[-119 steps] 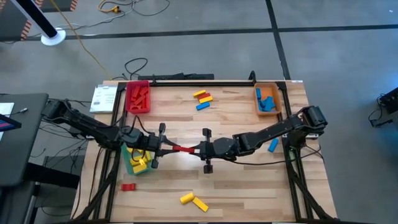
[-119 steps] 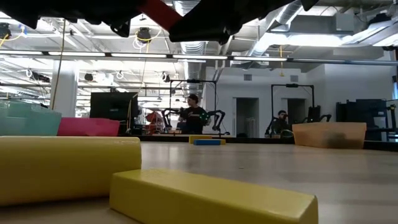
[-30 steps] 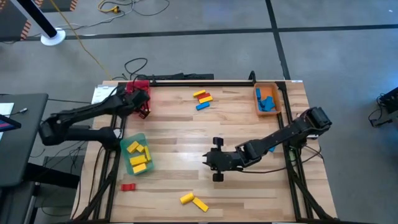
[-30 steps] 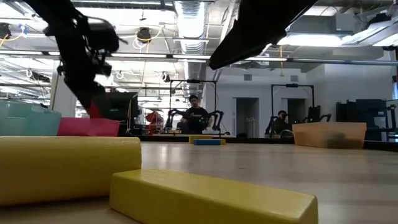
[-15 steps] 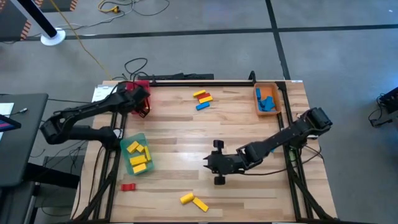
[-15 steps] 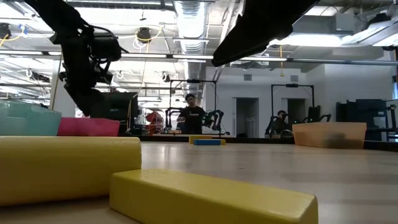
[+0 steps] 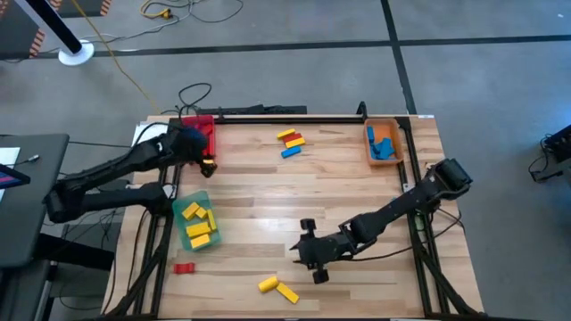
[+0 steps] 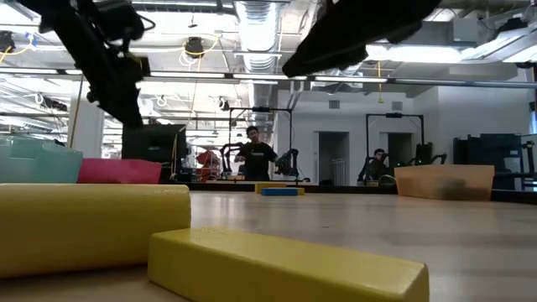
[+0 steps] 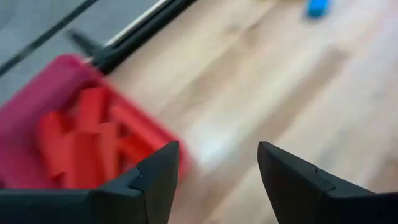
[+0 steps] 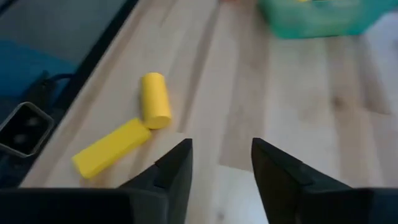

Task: Sort blocks
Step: Put the yellow block into the green bin

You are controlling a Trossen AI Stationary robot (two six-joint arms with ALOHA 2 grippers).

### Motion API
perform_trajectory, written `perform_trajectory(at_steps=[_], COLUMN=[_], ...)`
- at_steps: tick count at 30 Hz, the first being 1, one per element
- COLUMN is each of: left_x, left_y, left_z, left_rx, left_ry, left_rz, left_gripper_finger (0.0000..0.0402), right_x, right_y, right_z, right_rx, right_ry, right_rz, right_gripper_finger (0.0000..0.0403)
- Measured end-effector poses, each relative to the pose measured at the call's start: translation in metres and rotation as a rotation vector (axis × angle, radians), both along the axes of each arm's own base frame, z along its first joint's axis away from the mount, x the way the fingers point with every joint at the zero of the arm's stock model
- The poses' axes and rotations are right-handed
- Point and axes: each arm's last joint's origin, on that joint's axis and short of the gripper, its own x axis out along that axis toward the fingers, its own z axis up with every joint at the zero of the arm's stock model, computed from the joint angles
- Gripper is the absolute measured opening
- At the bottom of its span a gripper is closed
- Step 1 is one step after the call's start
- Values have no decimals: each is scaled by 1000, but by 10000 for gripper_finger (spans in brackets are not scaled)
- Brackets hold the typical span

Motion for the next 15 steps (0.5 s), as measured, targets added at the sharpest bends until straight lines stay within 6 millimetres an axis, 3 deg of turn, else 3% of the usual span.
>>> perform_trajectory(at_steps=[8,15], left_x=[6,16], left_y=[-31,-59], left_z=[9,9], left_rx=[-70,-139], left_ry=[-134,-173], left_rz=[-188,-317], left_gripper_finger=[212,212], right_x=[14,24], right_y=[17,26], right_z=[-25,-42], right_rx=[98,196], right_ry=[-37,-69], right_rz=[110,181], right_gripper_finger=[250,261])
